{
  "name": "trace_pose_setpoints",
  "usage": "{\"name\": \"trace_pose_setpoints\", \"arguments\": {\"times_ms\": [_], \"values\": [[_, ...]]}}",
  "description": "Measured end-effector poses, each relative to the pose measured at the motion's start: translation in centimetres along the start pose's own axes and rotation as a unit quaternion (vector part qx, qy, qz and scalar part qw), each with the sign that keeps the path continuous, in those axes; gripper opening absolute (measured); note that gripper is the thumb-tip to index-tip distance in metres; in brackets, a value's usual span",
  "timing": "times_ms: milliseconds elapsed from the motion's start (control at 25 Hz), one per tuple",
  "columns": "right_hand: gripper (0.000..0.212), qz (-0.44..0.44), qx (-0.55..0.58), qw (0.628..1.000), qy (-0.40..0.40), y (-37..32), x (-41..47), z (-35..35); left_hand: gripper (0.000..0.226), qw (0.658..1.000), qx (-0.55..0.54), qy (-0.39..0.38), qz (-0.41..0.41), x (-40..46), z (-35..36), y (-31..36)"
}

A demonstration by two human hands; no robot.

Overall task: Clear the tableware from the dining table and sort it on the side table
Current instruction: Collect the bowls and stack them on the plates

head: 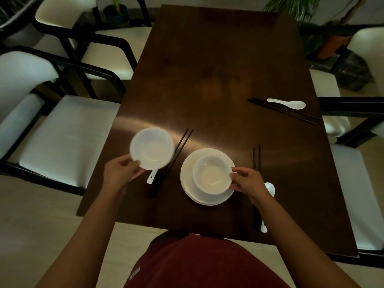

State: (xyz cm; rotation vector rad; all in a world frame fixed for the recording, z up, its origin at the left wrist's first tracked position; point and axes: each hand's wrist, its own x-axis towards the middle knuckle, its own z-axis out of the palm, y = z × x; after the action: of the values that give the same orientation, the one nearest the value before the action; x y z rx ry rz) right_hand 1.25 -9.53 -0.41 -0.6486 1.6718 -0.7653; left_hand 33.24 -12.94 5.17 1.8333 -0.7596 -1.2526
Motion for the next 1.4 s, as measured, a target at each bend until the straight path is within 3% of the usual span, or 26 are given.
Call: {"name": "trace_pose_setpoints", "arguments": {"times_ms": [160, 280, 760, 960, 1040, 1120, 1200, 1280, 1400], "values": [[0.029, 0.011, 0.029, 1.0, -0.007, 0.1, -0.2, -0.1, 0.033, 0.985, 0.098, -0.145, -0.003, -2.6, 6.6, 2.0], [0.03, 0.009, 0.049, 0.999, -0.02, 0.3, -0.2, -0.1, 0.035, 0.967, 0.162, -0.197, 0.0, -3.2, 9.7, 1.1], [0.027, -0.008, 0.069, 0.997, -0.025, 0.6, -0.7, -0.2, 0.044, 0.948, 0.268, -0.164, 0.049, -3.1, 11.1, -1.5], [0.022, -0.006, 0.071, 0.997, -0.02, 0.6, -1.0, -0.5, 0.043, 0.965, 0.212, -0.157, 0.013, -3.3, 11.3, -2.4], [0.016, -0.005, 0.088, 0.996, 0.032, 0.8, -1.1, -2.0, 0.04, 0.969, 0.197, -0.149, 0.013, -3.4, 11.4, -2.8], [0.009, -0.015, 0.012, 0.989, 0.144, 1.8, -1.5, -4.8, 0.039, 0.971, 0.19, -0.143, 0.017, -3.3, 11.5, -3.2], [0.003, -0.007, -0.164, 0.961, 0.223, 3.4, -1.9, -7.9, 0.04, 0.972, 0.186, -0.14, 0.021, -3.3, 11.5, -3.4], [0.016, 0.039, -0.272, 0.942, 0.192, 4.9, -2.4, -9.4, 0.039, 0.974, 0.18, -0.138, 0.023, -3.3, 11.6, -3.6], [0.018, 0.104, -0.258, 0.953, 0.115, 6.3, -2.7, -8.9, 0.038, 0.974, 0.175, -0.139, 0.026, -3.2, 11.5, -3.9]]}}
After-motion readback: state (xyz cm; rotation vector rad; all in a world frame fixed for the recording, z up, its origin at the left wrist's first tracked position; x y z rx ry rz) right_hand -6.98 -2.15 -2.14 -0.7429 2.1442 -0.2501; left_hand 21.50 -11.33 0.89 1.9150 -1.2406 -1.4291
